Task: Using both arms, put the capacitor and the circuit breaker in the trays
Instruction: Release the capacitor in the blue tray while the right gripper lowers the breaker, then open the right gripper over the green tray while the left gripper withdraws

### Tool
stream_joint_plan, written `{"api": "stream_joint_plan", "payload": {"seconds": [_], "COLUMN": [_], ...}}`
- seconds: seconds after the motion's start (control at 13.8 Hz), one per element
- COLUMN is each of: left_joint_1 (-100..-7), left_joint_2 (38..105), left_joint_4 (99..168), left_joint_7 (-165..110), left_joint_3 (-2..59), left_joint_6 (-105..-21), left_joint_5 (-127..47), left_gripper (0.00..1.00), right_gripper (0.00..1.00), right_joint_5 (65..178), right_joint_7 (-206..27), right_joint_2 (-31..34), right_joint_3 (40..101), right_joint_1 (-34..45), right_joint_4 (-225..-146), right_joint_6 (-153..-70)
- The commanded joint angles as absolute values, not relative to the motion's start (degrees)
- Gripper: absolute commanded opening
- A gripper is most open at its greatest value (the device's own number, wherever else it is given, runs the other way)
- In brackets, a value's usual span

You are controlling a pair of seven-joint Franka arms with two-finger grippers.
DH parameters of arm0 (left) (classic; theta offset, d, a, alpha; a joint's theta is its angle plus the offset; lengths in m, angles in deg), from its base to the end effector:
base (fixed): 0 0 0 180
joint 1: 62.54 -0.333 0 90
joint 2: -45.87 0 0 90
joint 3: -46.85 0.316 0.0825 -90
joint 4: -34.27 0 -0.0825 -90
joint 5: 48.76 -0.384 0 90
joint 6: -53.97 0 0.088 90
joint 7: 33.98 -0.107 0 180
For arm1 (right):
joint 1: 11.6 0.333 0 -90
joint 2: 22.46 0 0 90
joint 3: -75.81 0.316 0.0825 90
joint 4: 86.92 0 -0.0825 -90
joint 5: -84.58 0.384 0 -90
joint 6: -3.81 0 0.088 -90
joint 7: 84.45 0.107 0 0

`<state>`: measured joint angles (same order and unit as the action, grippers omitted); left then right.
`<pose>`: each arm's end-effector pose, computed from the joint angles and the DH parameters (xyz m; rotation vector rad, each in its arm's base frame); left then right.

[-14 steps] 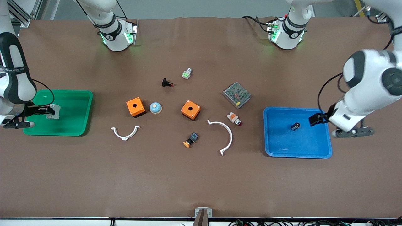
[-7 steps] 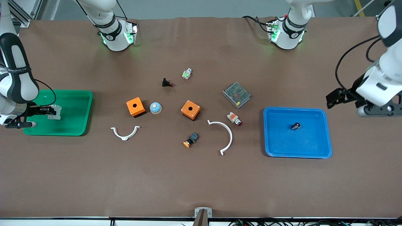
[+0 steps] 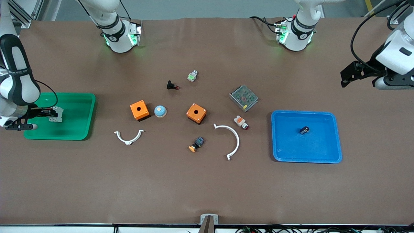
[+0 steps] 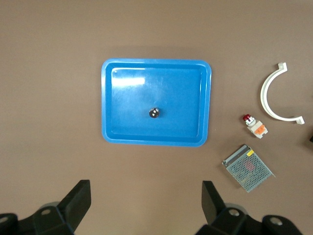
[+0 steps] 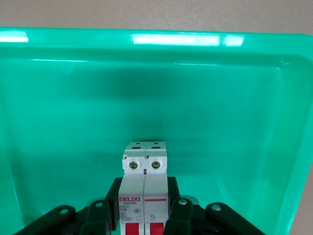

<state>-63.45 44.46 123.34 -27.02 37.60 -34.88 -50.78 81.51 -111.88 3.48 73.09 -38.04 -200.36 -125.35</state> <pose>0.5399 -0.0765 0.6438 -3.1050 0.0357 -0.0396 0.5172 -0.2896 0.2227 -3.0963 -0.0159 0.2874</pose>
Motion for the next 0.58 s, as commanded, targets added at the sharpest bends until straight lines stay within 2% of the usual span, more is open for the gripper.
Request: {"api": "stream_joint_plan", "payload": {"seconds": [0.0,0.07,0.22,0.36,0.51], "left_joint_1": [-62.1,-62.28,-62.63,-62.63,-62.54], "left_joint_2": [41.04,40.6,40.77,40.95,41.03], "left_joint_4": [126.64,126.99,126.73,126.64,126.47], "left_joint_7": [-28.35,-28.18,-28.0,-27.92,-27.48], "left_joint_3": [39.38,39.29,39.29,39.29,39.12], "left_joint_6": [-34.1,-34.01,-33.83,-33.83,-33.83], "left_joint_5": [-49.64,-49.55,-49.46,-49.46,-49.46], "left_gripper": [1.0,1.0,1.0,1.0,1.0], "right_gripper": [0.46,0.78,0.95,0.96,0.95], "right_joint_5": [80.27,80.27,80.45,80.45,80.45], "right_joint_7": [-111.52,-111.43,-111.34,-110.47,-103.56], "right_joint_2": [2.24,2.15,0.32,-3.37,-8.37], "right_joint_3": [73.7,73.79,73.88,74.23,74.32], "right_joint_1": [-39.19,-39.28,-39.11,-37.62,-32.89], "right_joint_4": [-201.53,-201.53,-200.31,-196.19,-192.93], "right_joint_6": [-125.74,-125.3,-121.72,-113.83,-105.21]}}
